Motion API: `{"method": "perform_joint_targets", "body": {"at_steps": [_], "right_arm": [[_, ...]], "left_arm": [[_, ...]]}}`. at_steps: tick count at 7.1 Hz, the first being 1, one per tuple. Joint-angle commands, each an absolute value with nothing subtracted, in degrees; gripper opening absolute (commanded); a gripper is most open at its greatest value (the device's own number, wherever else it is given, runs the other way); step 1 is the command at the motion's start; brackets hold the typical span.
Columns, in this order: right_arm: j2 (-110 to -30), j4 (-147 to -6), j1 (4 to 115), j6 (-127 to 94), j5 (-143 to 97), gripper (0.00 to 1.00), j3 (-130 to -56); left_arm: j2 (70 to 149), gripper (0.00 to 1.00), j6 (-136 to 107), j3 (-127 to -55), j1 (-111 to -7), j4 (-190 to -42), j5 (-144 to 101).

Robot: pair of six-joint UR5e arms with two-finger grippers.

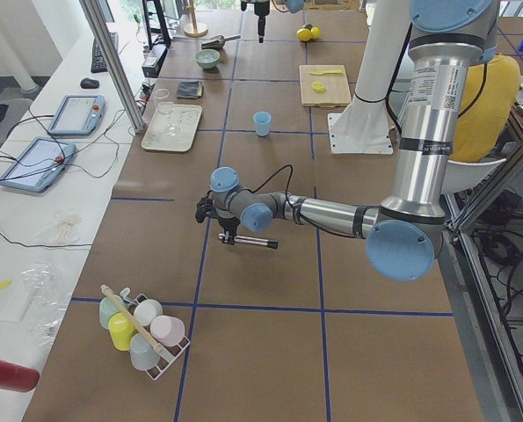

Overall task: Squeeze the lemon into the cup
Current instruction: 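Grasp the steel muddler upright with the left gripper, then carry the muddler with the left gripper over the blue cup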

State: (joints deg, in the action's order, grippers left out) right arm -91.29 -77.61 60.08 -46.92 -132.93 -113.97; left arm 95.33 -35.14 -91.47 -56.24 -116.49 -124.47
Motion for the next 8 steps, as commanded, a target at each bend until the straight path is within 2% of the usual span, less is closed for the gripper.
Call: {"method": "perform_joint_targets", "body": {"at_steps": [1, 2, 3, 4, 6, 7, 8], "right_arm": [[-91.2, -77.6, 62.0, -46.8, -134.8, 1.00, -113.9], [-91.3, -77.6, 62.0, -46.8, -134.9, 1.00, -113.2], [-91.3, -77.6, 61.9, -46.5, -134.9, 1.00, -112.9], [-91.1, -77.6, 62.0, -46.3, -134.9, 1.00, -112.4], [-91.1, -77.7, 62.2, -46.2, -134.9, 1.00, -112.1], [-91.1, -77.7, 62.5, -46.1, -134.9, 1.00, -111.6], [-91.2, -77.7, 62.8, -46.1, -134.9, 1.00, -111.5]], "left_arm": [[94.1, 0.00, -34.0, -104.4, -56.0, -116.7, -124.5], [94.4, 0.00, -33.8, -110.4, -55.3, -116.9, -124.7], [98.7, 0.00, -33.8, -113.4, -51.3, -114.9, -125.3], [107.3, 0.00, -35.3, -113.5, -47.5, -113.3, -124.0], [117.7, 0.00, -37.9, -114.1, -39.1, -113.8, -113.1], [118.7, 0.00, -36.8, -114.2, -38.4, -118.9, -112.2], [118.8, 0.00, -36.3, -111.5, -35.0, -132.7, -104.9]]}}
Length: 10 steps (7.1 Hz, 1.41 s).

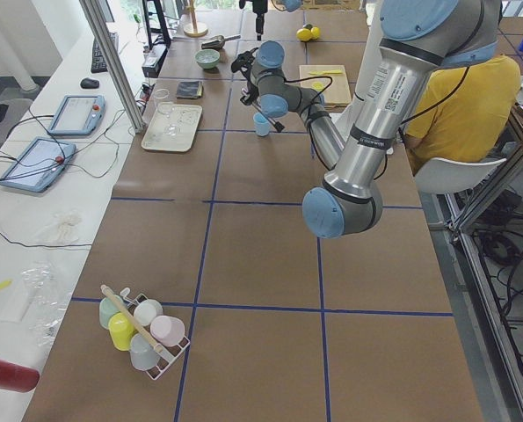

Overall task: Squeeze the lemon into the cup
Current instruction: 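Carry the muddler with the left gripper over the blue cup, then press the muddler down into the blue cup with the left gripper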

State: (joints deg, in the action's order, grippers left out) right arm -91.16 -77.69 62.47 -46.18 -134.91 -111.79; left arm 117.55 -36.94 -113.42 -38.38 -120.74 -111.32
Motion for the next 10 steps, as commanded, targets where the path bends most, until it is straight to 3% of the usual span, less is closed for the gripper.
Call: {"method": "perform_joint_targets", "body": {"at_steps": [1, 3, 5, 10], "right_arm": [[-91.8, -77.7, 63.4, -46.1, -135.6, 1.00, -111.5], [-92.0, -77.6, 63.4, -46.1, -135.8, 1.00, -111.5], [-92.0, -77.6, 63.4, -46.3, -135.8, 1.00, -111.5], [-92.1, -77.7, 63.4, -46.5, -135.9, 1.00, -111.4]], "left_arm": [[118.9, 0.00, -36.3, -108.1, -29.2, -141.7, -90.7], [119.4, 0.00, -32.5, -104.8, -17.0, -147.9, -62.4], [123.3, 0.00, -31.3, -94.4, -12.2, -161.6, -48.5], [125.3, 0.00, -28.4, -91.2, -12.0, -164.2, -42.2]]}}
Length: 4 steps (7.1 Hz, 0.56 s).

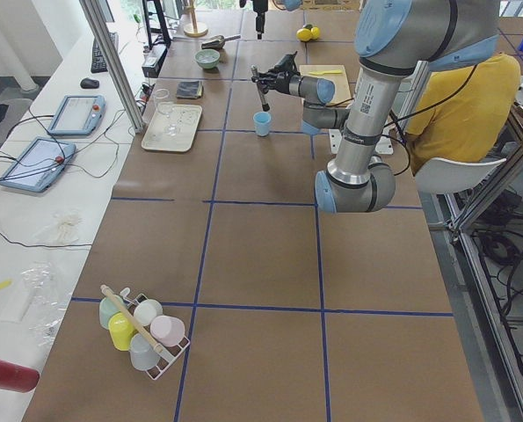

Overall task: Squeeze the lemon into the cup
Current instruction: 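Press the muddler down into the blue cup with the left gripper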

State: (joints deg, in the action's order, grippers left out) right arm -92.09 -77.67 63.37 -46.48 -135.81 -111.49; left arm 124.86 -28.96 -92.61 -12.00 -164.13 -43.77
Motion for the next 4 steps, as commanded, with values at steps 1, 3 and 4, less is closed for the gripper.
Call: {"method": "perform_joint_targets", "body": {"at_steps": [1, 3, 4], "right_arm": [[-92.1, -77.6, 63.4, -46.6, -136.7, 1.00, -111.6], [-92.1, -77.6, 63.4, -46.6, -137.1, 1.00, -111.7], [-92.0, -77.6, 63.4, -46.6, -137.2, 1.00, -111.7]], "left_arm": [[125.6, 0.00, -28.4, -90.8, -12.0, -164.2, -42.1], [125.8, 0.00, -28.5, -88.5, -12.0, -164.3, -41.7], [125.9, 0.00, -28.6, -87.4, -12.0, -164.3, -41.7]]}}
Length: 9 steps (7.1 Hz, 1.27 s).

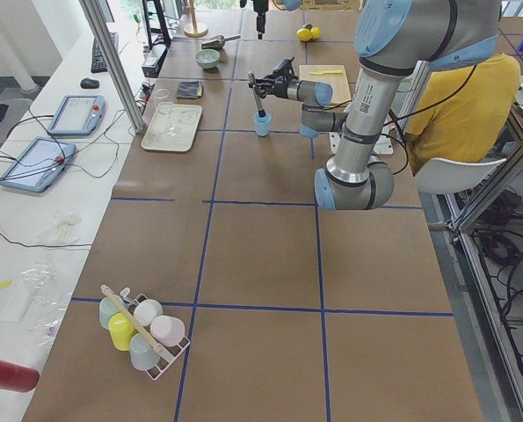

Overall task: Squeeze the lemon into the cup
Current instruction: 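Press the muddler down into the blue cup with the left gripper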

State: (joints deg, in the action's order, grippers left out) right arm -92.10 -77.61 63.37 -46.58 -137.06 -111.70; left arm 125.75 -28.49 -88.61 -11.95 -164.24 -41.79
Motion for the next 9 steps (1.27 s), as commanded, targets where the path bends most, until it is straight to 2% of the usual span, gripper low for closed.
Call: {"method": "perform_joint_targets", "body": {"at_steps": [1, 3, 9], "right_arm": [[-92.0, -77.6, 63.4, -46.6, -137.2, 1.00, -111.8], [-92.0, -77.6, 63.4, -46.7, -137.2, 1.00, -111.6], [-91.8, -77.6, 63.3, -46.7, -137.2, 1.00, -111.3]], "left_arm": [[125.9, 0.00, -28.6, -86.5, -12.0, -164.3, -41.7], [126.0, 0.00, -29.0, -83.2, -11.3, -164.4, -40.5], [125.9, 0.00, -28.9, -82.5, -10.3, -164.4, -40.6]]}}
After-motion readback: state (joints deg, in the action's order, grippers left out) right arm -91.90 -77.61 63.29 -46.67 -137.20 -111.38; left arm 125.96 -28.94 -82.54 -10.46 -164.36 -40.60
